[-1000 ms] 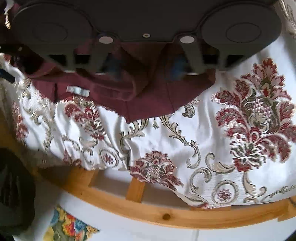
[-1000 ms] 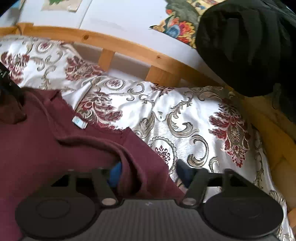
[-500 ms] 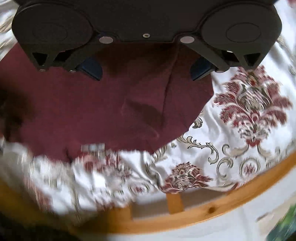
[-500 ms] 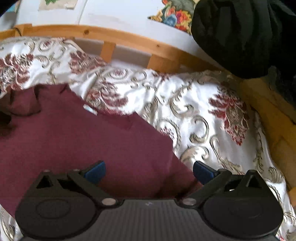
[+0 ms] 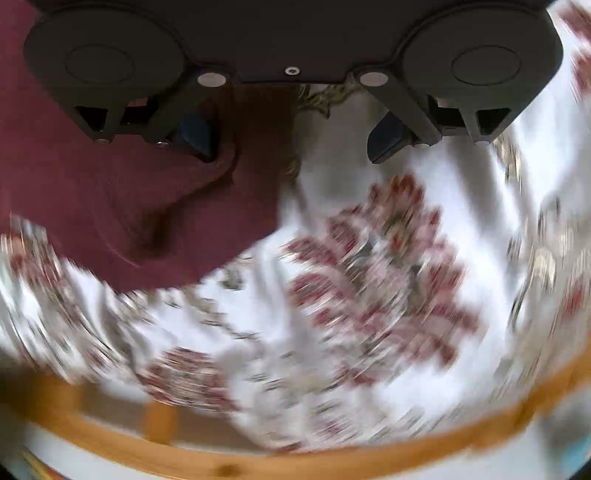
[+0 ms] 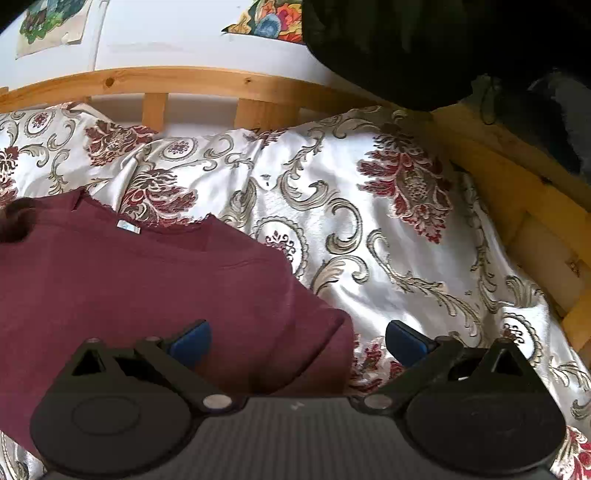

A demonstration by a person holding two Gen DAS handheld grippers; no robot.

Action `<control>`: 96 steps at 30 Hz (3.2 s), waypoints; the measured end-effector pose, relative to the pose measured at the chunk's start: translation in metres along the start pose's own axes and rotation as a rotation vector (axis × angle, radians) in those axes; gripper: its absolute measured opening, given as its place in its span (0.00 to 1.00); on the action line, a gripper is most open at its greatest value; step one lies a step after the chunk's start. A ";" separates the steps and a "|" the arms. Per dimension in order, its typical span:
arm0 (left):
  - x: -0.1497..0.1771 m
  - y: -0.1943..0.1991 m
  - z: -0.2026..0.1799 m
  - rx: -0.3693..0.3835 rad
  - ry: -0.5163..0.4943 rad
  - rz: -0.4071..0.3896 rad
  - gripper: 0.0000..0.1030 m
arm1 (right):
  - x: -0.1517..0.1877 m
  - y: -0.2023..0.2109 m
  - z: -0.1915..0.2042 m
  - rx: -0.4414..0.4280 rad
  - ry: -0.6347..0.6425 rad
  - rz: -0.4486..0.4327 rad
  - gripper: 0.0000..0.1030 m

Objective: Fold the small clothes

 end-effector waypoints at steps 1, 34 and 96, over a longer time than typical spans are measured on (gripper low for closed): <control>0.000 -0.001 0.005 0.012 0.039 0.007 0.89 | 0.001 0.001 -0.002 0.004 -0.002 0.001 1.00; 0.015 0.017 0.028 0.007 0.170 0.055 0.99 | 0.036 -0.002 0.006 -0.124 -0.177 0.211 0.04; 0.042 -0.003 0.002 0.177 0.154 0.248 0.99 | 0.053 0.053 0.123 -0.288 0.147 0.036 1.00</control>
Point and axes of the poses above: each gripper's, at about its wrist camera, not at the fingertips, and y roughly against the way its jaws point, z to its left, x to its underside, the point moved 9 cm from there along -y, roughly the way its jaws point, and after that the axes turned 7 degrees about x, right-handed, at the moved point
